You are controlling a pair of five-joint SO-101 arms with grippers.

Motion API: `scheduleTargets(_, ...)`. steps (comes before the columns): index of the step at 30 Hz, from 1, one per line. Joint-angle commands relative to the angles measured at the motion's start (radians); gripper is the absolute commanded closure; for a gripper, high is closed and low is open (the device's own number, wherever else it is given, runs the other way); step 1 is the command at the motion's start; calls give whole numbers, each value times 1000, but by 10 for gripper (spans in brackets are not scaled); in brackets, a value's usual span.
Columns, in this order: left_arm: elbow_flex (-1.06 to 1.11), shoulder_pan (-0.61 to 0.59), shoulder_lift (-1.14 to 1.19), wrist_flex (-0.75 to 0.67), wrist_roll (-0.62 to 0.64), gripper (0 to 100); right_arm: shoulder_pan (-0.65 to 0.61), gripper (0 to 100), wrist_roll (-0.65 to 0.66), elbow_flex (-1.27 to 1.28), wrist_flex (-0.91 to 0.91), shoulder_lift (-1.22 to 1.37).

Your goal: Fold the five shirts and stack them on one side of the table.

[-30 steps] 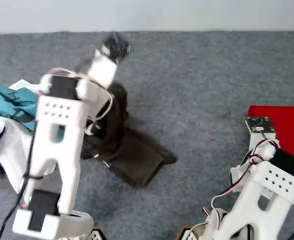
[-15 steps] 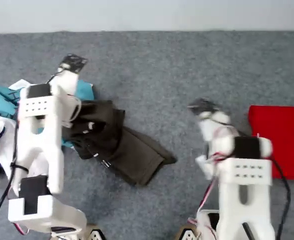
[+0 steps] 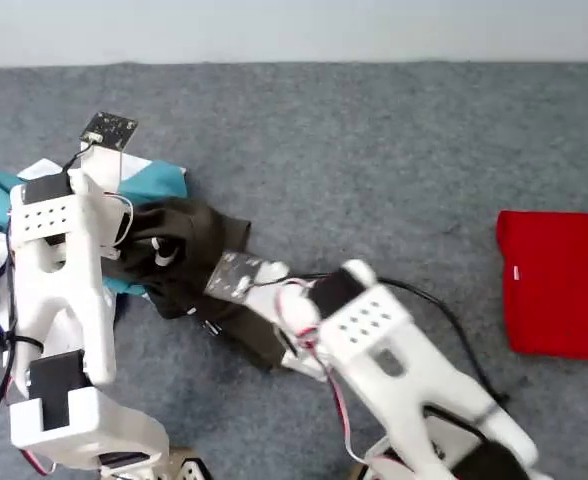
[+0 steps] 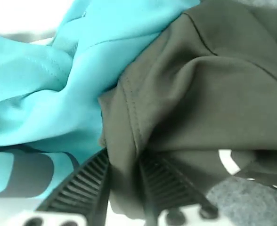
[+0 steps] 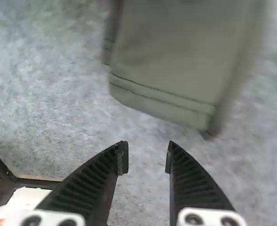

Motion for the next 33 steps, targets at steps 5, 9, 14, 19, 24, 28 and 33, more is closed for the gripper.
scheduleTargets(5, -7, -5, -2, -3, 5, 985, -168, 853, -3, -43, -62, 159)
scheduleTargets(9, -7, -5, -2, -3, 5, 985, -214, 853, -3, -43, -91, 199)
scheduleTargets(14, -5, -5, -2, -3, 5, 985, -216, 853, -3, -43, -125, 239)
scheduleTargets(19, 4, -5, -3, -3, 5, 985, -157, 854, -5, -41, -209, 283)
scheduleTargets(24, 21, -3, -2, -8, 2, 985, -114, 857, -3, -41, -265, 344)
scheduleTargets(28, 21, -3, -2, -8, 2, 985, -96, 935, 29, -40, -305, 369)
scheduleTargets(33, 21, -3, -2, -8, 2, 985, -91, 977, 84, -38, -308, 378)
